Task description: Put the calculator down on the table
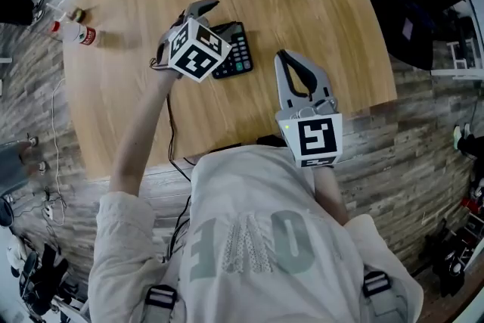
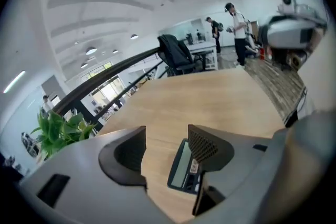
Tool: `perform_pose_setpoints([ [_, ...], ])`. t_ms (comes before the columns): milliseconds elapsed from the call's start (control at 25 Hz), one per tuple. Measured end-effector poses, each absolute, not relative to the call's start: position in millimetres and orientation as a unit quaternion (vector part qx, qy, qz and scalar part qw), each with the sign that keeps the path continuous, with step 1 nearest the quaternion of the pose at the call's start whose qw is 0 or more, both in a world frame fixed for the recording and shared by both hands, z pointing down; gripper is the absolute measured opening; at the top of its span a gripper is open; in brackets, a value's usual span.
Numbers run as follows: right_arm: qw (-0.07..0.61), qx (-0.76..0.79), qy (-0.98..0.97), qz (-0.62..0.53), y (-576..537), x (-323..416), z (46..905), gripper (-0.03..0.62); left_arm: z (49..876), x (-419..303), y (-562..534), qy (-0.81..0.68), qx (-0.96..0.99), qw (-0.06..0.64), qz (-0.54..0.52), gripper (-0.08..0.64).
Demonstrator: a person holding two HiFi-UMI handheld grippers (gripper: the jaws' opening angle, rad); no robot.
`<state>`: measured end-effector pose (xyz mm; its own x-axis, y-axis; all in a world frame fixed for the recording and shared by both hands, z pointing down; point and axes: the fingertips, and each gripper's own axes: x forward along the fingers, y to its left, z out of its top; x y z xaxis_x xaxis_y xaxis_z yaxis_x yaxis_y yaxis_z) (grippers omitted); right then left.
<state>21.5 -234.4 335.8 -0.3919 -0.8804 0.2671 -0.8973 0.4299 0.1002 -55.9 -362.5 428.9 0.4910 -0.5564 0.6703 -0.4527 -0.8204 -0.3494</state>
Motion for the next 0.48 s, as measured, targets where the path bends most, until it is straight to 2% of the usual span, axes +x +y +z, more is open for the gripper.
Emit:
perform_pose_setpoints([
  [240, 0.117, 0.519, -0.847, -0.012, -243, 17, 304, 0.020, 317, -52, -350, 0.389, -0.890, 0.040, -0.235, 0.249],
  [480, 0.050, 0.502, -0.861, -0.061, -248, -1, 252, 0.020, 209, -72, -314, 0.455, -0.888, 0.047, -0.048, 0.249],
])
